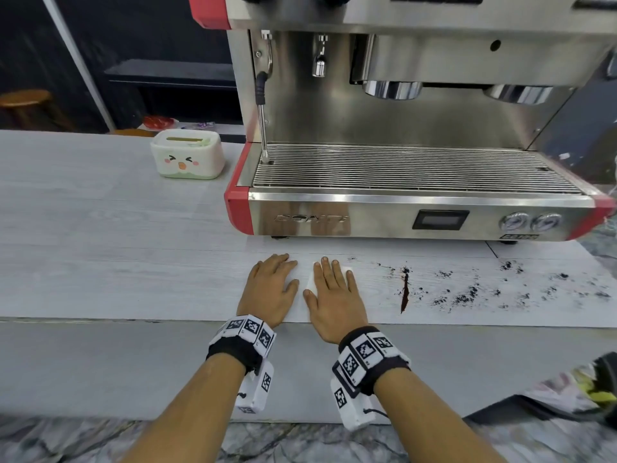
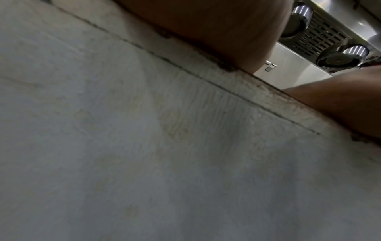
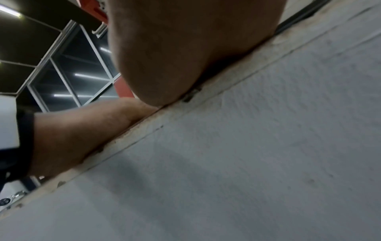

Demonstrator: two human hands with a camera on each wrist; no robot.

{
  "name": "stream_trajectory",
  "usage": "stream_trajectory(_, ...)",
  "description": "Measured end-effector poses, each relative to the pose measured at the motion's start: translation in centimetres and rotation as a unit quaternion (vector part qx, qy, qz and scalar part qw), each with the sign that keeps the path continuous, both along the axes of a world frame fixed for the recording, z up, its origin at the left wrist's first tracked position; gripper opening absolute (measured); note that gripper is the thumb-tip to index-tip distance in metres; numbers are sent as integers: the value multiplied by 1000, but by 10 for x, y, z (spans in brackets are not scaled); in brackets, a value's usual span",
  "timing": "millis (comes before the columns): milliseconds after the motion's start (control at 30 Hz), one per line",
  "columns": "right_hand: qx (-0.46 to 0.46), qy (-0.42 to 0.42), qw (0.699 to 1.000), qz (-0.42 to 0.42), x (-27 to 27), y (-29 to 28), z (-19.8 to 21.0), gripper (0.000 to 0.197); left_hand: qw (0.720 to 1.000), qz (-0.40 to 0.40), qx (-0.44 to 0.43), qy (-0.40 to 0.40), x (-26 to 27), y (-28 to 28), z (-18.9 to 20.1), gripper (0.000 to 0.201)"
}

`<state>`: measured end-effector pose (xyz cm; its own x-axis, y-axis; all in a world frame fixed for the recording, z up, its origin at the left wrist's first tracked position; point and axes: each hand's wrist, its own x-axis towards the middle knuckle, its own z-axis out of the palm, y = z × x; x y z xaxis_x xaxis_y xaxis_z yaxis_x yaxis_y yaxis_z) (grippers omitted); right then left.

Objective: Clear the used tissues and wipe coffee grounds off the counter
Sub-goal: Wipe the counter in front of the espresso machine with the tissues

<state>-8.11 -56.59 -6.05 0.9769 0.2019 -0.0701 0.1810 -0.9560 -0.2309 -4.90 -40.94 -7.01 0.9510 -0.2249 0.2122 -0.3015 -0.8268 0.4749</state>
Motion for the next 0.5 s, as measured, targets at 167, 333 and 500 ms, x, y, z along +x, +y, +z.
stream_trajectory(167, -13, -14, 1000, 9, 1, -20, -3, 86, 1000, 6, 2, 1, 0, 0, -1, 53)
stream_trajectory(333, -35, -10, 999, -4, 0, -56, -3, 85, 1000, 9, 5, 4, -1, 0, 0, 53)
stream_trajectory(500, -44, 8, 999, -28, 0, -92, 1, 82, 1000, 7, 6, 5, -2, 0, 0, 52)
